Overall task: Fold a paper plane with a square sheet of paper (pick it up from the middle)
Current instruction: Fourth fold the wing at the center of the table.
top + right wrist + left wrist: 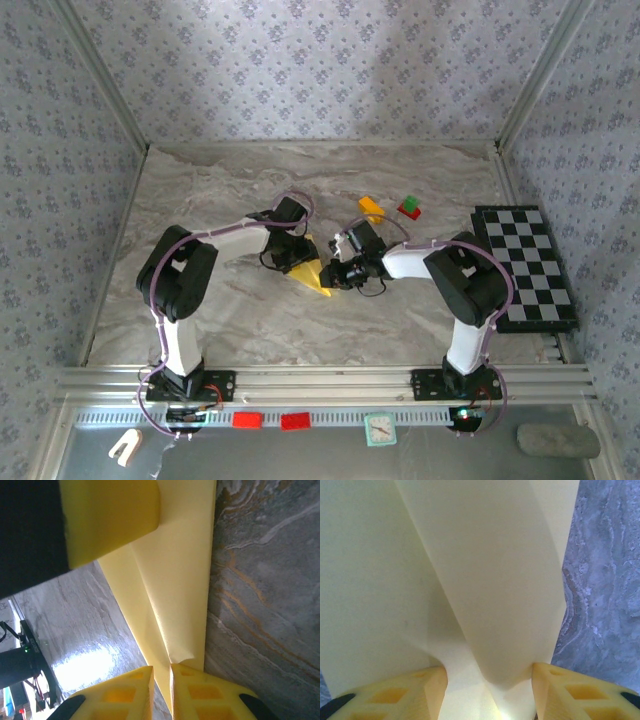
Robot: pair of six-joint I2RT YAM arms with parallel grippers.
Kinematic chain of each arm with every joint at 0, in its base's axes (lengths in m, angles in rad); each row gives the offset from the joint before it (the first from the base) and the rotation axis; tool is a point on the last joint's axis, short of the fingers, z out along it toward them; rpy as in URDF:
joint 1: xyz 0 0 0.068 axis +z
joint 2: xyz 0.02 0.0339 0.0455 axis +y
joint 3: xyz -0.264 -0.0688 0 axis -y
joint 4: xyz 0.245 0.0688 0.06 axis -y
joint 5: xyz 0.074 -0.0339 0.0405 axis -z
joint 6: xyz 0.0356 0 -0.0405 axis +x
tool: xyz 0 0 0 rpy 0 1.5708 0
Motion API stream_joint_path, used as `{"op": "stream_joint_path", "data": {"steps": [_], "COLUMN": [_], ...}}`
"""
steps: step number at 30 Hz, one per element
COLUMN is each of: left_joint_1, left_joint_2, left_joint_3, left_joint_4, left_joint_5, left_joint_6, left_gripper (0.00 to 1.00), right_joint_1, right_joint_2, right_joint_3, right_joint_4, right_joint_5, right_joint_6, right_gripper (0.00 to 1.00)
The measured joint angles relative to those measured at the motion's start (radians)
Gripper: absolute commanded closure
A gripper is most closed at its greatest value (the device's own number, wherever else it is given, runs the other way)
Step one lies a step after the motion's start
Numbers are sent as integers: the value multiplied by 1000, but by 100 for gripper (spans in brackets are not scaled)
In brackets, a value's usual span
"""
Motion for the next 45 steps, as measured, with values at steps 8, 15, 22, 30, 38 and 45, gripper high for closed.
{"op": "stream_joint_path", "data": {"steps": [8, 15, 22, 30, 38, 45], "left_joint_1": [15, 98, 106, 79, 48, 47], "left_joint_2": [-25, -184, -216, -169, -135, -92], "left_joint_3": [17, 4, -143, -270, -277, -277], "left_joint_4": [-43, 47, 282, 462, 498, 508], "left_joint_5": [-5, 60, 214, 321, 354, 353], "left_joint_6": [31, 65, 53, 13, 15, 19], "left_gripper": [48, 52, 66, 71, 74, 77], "right_joint_1": [3, -3, -8, -10, -10, -10], "right_joint_2": [0, 0, 6, 17, 23, 24], "right_joint_3": [23, 41, 63, 80, 90, 90], "right_joint_4": [-56, -120, -179, -204, -219, -219], "right_joint_5": [24, 16, 4, -1, -1, -1], "right_joint_6": [-20, -69, -103, -109, -109, -109], "right_gripper": [82, 82, 82, 82, 82, 82]}}
